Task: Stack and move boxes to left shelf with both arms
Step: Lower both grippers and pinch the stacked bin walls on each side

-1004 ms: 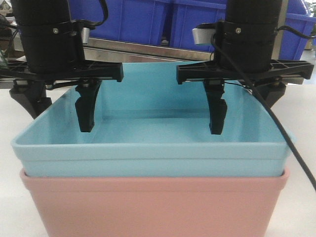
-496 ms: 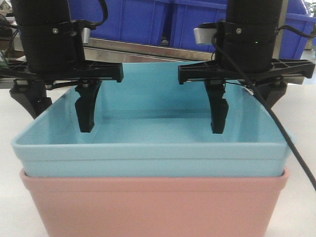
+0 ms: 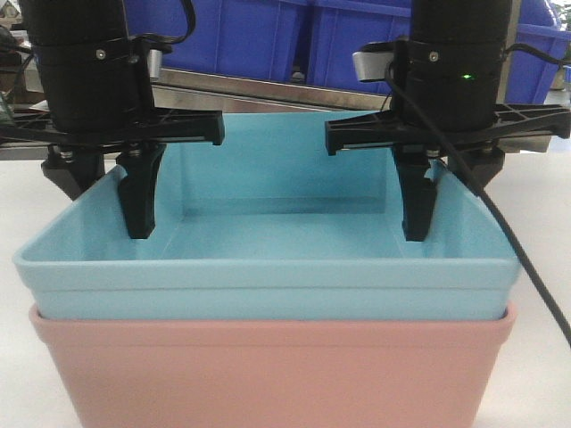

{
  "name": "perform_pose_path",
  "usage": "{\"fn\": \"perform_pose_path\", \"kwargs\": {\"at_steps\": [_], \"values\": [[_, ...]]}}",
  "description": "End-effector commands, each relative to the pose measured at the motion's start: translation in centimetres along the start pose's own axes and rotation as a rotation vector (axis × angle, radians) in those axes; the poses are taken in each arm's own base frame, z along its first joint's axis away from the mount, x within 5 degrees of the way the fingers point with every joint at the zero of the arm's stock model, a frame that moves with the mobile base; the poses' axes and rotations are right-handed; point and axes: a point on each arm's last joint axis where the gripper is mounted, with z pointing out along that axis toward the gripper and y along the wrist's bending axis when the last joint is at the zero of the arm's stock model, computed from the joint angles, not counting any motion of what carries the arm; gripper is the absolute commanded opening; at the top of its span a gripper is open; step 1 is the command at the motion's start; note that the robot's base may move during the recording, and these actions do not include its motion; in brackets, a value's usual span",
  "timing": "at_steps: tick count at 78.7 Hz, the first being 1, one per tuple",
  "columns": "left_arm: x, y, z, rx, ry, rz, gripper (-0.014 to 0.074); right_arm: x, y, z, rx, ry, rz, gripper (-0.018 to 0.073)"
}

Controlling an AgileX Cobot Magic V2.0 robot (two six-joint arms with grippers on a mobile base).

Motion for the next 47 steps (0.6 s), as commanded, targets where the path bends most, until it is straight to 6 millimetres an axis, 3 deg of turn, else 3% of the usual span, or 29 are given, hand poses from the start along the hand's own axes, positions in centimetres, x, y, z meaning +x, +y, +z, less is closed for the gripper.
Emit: {"fn": "perform_pose_path", "kwargs": {"at_steps": [1,47], "values": [[-0.22,-0.35,-2.40,0.052,-0.064,-0.006,-0.0004,-0.18,0.27,-2.32,-0.053,-0.074,0.000,0.0067],[-0.22,-0.37,-2.61,0.050,-0.056,-0.006,-0.0004,-0.28,0.28,-2.80,-0.056,-0.080,0.026,0.0067]]}}
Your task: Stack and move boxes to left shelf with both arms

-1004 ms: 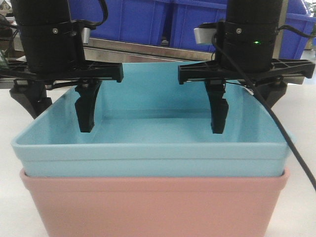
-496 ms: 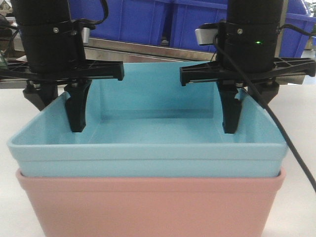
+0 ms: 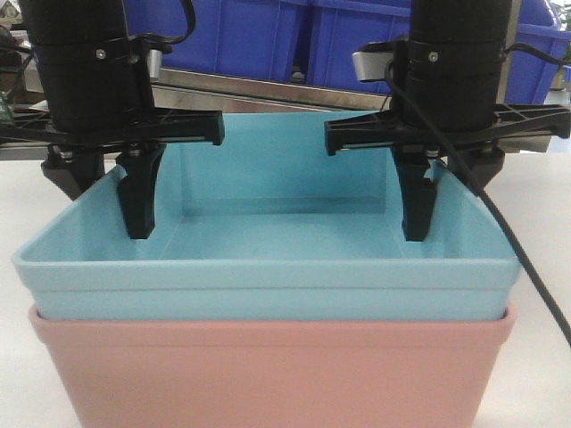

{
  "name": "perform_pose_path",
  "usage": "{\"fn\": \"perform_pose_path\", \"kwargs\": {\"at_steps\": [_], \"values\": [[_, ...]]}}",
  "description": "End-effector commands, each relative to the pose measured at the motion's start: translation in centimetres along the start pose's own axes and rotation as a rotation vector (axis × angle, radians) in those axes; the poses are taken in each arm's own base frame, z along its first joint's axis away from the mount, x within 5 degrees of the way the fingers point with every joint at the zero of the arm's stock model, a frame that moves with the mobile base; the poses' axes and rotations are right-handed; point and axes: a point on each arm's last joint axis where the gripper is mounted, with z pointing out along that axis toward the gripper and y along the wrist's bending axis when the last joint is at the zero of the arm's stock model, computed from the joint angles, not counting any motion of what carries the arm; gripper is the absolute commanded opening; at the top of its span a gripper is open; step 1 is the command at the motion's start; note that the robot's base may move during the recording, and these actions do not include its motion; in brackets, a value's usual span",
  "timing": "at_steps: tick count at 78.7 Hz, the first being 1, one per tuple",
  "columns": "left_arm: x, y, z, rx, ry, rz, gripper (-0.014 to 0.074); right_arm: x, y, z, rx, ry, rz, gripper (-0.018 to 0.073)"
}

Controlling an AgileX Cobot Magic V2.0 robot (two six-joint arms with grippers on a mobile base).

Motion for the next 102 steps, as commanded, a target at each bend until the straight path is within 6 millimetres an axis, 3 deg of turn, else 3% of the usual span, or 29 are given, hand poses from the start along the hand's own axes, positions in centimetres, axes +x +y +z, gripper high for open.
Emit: {"fn": "perform_pose_path", "kwargs": {"at_steps": [1,10,18,29,43,65,85,102], "values": [[-0.2,-0.4,-2.7,0.046,-0.054,-0.005,-0.0004,-0.3,0.2,-3.0,-0.054,-0.082,0.021,0.0067],[-0.1,-0.3,-3.6,0.029,-0.018,-0.027,-0.0004,-0.4,-0.3,-4.7,-0.041,-0.128,0.046,0.0067],[0.1,-0.7,-4.9,0.030,-0.014,-0.037,-0.0003,-0.1,-1.0,-7.4,-0.044,-0.191,0.053,0.0067],[1.3,-1.2,-7.2,0.051,-0.042,-0.021,-0.0003,1.3,-1.9,-10.4,-0.060,-0.216,0.057,0.0067],[3.2,-1.4,-10.1,0.051,-0.095,-0.024,-0.0003,3.3,-1.8,-12.3,-0.066,-0.206,0.043,0.0067],[6.7,-1.5,-13.5,0.094,-0.121,-0.030,-0.0003,7.2,-0.6,-12.8,-0.097,-0.194,-0.001,0.0067],[10.5,-0.6,-14.2,0.125,-0.123,-0.056,-0.0003,10.0,-1.0,-14.1,-0.127,-0.216,-0.022,0.0067],[12.3,0.0,-14.9,0.154,-0.120,-0.063,-0.0003,12.5,-1.1,-14.3,-0.161,-0.213,-0.039,0.0067]]}}
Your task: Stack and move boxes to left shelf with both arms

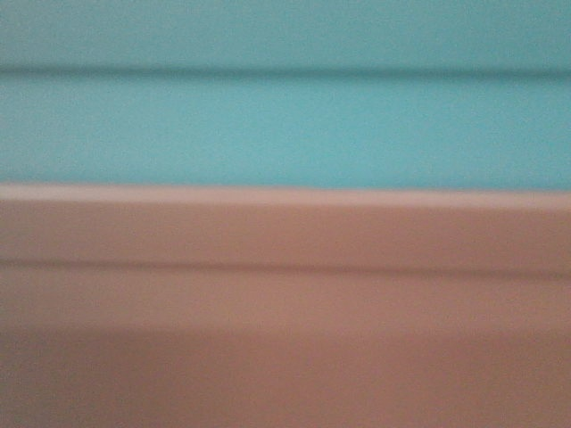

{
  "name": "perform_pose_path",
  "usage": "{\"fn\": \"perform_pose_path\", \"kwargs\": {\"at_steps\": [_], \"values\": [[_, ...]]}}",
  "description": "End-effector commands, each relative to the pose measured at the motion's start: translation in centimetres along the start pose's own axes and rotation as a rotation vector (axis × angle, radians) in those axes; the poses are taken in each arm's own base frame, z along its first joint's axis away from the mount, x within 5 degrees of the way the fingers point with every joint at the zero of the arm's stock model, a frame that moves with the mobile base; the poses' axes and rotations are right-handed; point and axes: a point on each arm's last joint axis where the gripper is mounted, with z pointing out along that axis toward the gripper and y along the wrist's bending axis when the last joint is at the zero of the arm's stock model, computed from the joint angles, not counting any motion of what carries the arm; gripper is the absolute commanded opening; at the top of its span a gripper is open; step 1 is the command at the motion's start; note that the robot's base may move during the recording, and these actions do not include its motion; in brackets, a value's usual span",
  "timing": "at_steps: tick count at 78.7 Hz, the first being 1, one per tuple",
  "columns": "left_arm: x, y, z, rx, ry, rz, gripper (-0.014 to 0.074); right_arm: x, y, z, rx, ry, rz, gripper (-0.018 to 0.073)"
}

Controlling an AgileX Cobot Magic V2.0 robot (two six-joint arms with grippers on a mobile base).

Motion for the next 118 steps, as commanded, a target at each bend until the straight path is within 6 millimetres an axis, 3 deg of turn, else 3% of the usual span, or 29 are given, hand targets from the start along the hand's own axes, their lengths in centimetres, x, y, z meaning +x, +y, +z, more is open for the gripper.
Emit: {"fn": "perform_pose_path", "kwargs": {"at_steps": [1,31,118], "values": [[1.1,0.1,-2.4,0.061,-0.005,-0.019,-0.0003,0.6,-0.1,-2.1,-0.076,-0.066,0.013,0.0067],[4.1,-0.3,-1.1,0.042,0.084,0.000,-0.0003,1.9,0.2,-2.2,-0.062,-0.061,-0.015,0.0067],[3.8,0.0,-1.1,0.010,0.047,0.014,-0.0003,2.6,0.4,-1.7,-0.069,-0.022,0.010,0.0067]]}}
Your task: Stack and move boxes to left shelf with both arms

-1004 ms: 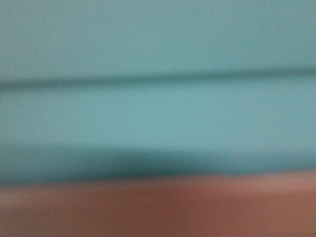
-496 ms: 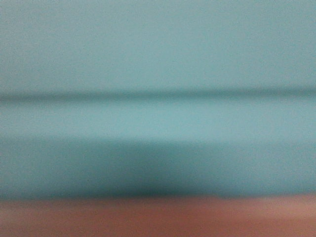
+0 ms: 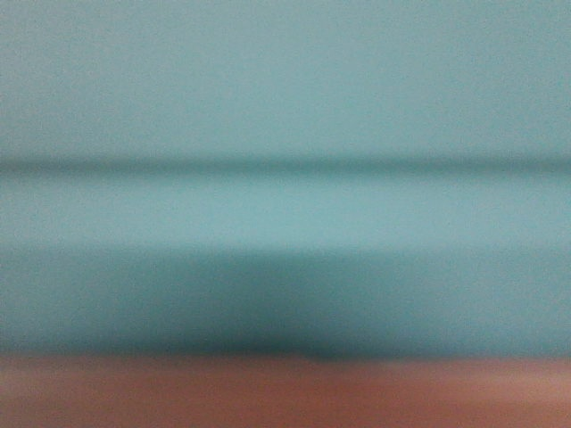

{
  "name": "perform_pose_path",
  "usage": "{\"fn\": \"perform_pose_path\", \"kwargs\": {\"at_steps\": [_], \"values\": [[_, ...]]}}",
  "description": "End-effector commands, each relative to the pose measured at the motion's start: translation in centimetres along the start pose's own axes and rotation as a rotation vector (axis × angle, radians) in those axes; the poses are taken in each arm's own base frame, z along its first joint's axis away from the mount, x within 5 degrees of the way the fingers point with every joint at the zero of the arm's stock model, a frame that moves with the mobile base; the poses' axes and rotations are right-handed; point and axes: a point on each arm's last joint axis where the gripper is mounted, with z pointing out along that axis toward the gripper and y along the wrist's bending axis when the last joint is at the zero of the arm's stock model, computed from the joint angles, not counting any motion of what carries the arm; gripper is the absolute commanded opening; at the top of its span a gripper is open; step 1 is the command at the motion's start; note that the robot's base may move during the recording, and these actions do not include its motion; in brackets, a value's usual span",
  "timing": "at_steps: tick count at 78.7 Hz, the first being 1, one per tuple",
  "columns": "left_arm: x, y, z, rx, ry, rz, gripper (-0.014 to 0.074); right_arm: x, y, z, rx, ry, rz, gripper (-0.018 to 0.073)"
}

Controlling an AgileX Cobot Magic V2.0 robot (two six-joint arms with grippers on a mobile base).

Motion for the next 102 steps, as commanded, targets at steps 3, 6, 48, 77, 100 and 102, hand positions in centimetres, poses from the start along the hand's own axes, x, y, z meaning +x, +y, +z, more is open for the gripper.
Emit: {"fn": "perform_pose_path", "kwargs": {"at_steps": [3,6,48,77,100,102], "values": [[0.71,0.01,-1.88,0.044,0.020,-0.002,-0.0003,-0.18,-0.04,-1.82,-0.062,-0.049,0.002,0.0067],[0.79,-0.05,-1.88,0.051,0.029,-0.003,-0.0003,-0.18,-0.05,-1.81,-0.061,-0.049,0.001,0.0067],[0.82,-0.09,-1.89,0.055,0.032,0.021,-0.0004,-0.18,-0.05,-1.81,-0.061,-0.049,0.001,0.0067],[0.82,-0.09,-1.89,0.056,0.031,0.052,-0.0004,-0.18,-0.05,-1.81,-0.061,-0.049,0.001,0.0067],[0.82,-0.09,-1.89,0.056,0.031,0.052,-0.0004,-0.18,-0.05,-1.81,-0.061,-0.049,0.001,0.0067],[0.82,-0.09,-1.89,0.056,0.031,0.052,-0.0004,-0.18,-0.05,-1.81,-0.061,-0.049,0.001,0.0067]]}}
